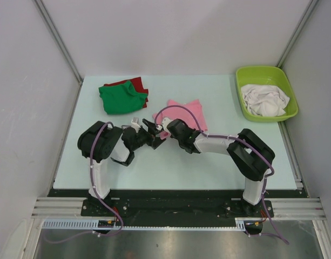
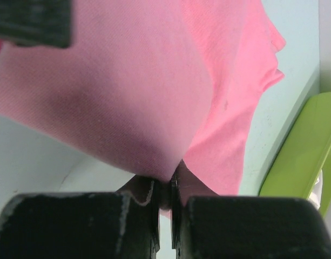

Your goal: Fold and stack the t-shirts

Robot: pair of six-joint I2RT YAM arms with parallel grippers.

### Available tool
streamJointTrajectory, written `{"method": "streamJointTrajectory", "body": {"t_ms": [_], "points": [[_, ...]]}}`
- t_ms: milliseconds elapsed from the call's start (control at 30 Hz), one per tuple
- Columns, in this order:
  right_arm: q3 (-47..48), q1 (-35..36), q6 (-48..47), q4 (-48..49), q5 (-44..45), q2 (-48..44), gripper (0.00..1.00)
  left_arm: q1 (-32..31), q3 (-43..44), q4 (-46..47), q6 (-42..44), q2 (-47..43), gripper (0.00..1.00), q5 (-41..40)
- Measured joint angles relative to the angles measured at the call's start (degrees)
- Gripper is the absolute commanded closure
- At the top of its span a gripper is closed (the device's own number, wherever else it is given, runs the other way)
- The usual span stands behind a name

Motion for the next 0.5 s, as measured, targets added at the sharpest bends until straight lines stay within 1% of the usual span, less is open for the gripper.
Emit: {"method": "streamJointTrajectory", "body": {"t_ms": [100, 200, 300, 500], "points": [[0.0, 0.3, 0.6, -0.6, 0.0, -0.2, 1.00, -0.5, 1.9, 3.6, -1.5, 2.9, 0.00, -0.5], [0.0, 0.6, 1.5, -0.7, 0.2, -0.5, 1.00, -1.3, 4.0, 5.3, -2.4, 4.9, 0.00, -0.9], [0.0, 0.9, 1.8, -0.9, 0.3, -1.2, 1.00, -2.3, 6.1, 4.6, -2.5, 6.0, 0.00, -1.0], [0.0, 2.7, 2.0, -1.9, 0.5, -2.7, 1.00, -4.2, 10.8, 0.3, -2.3, 7.2, 0.00, -1.0]]}}
